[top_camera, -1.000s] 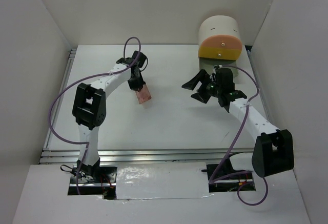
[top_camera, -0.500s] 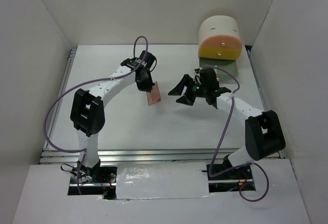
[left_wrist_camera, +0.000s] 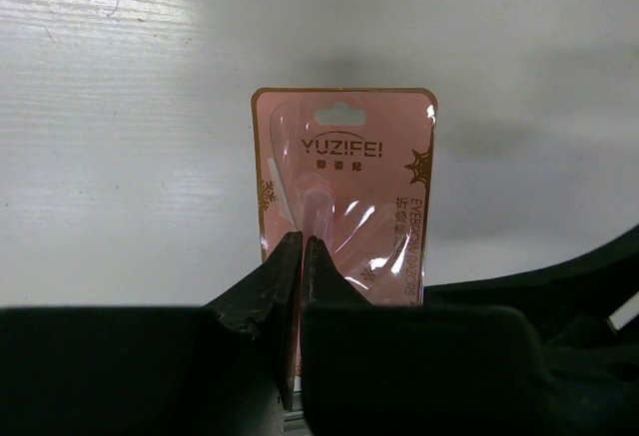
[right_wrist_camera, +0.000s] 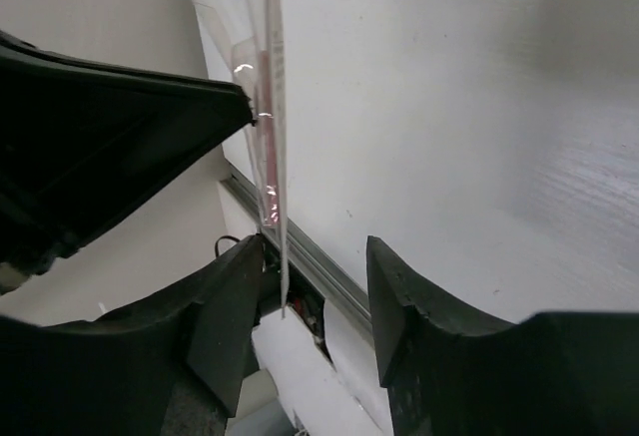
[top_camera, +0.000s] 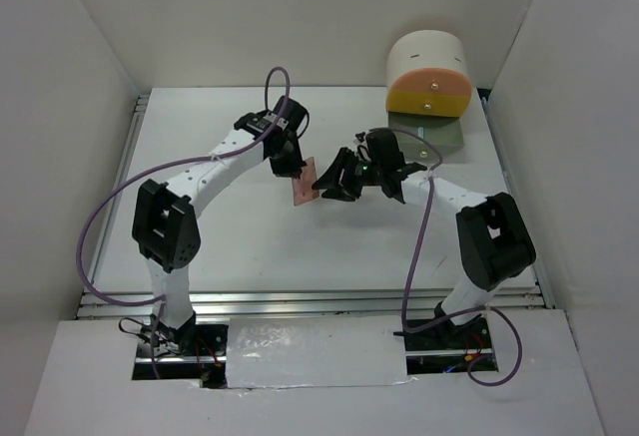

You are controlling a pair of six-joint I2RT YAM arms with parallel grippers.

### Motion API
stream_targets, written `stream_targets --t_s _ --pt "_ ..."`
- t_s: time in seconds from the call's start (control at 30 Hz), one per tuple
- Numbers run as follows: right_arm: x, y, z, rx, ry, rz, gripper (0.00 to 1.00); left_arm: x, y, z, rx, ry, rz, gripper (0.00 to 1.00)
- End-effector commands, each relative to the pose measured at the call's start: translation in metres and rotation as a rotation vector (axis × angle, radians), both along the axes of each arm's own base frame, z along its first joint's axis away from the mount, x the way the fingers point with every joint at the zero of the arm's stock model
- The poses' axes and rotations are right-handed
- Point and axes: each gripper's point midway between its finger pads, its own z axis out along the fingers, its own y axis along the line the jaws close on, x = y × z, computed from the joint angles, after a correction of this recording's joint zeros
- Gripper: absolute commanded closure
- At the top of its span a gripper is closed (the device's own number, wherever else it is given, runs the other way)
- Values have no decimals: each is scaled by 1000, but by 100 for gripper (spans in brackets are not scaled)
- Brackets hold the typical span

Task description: Organize the makeup

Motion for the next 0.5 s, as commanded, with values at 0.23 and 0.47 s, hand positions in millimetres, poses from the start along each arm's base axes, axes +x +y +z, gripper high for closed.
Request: stream_targets --t_s 0.23,0.47 --pt "0 39 27 67 -70 69 96 -4 -1 39 -49 -66 -4 100" --pt "3 37 38 83 -91 34 100 -4 -1 40 -43 -56 -19 65"
